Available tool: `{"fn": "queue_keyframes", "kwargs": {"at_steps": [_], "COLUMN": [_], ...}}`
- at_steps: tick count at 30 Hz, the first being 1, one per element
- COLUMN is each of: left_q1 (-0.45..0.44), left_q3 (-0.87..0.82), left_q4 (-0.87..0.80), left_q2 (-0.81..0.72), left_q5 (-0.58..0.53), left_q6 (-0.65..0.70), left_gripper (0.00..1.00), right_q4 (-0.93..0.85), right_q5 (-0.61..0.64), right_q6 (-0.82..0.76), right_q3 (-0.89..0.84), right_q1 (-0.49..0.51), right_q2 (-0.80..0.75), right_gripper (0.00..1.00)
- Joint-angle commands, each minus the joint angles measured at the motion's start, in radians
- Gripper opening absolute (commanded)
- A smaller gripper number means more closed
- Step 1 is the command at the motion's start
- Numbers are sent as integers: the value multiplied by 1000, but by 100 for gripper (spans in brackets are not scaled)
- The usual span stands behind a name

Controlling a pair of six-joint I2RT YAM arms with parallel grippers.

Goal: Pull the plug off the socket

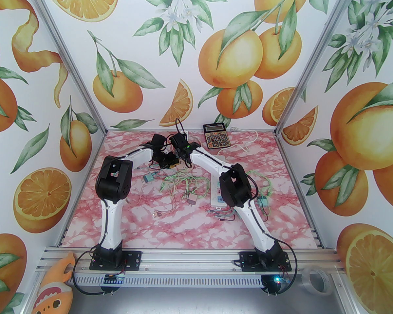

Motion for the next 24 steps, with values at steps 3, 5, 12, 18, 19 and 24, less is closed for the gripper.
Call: {"fn": "queue_keyframes", "kwargs": {"at_steps": [3,5,12,18,19,24], "left_q1": [-44,-44,-45,-48,-47,-48], "left_q3": [-57,-58,-51,-32,-32,-31], "left_q4": [-119,-119,-120,-137,-136,-136], "left_q2": [146,147,149,155,154,155], "left_q5": [-137,-137,-134,-135,-135,-136], "left_q6": [23,23,23,30,32,34], "left_gripper": [22,22,21,21,21,21], "right_q4": [118,187,140,-97,-90,-35], "right_q5": [-252,-330,-289,-105,-114,-130], "right_q6": [121,194,160,-10,-2,2], "right_q3": [-101,-165,-118,151,138,74], "right_q1": [-27,-63,-39,80,77,50], "right_q2": [-79,-107,-98,51,47,2], "right_gripper": [33,32,32,34,34,34]}}
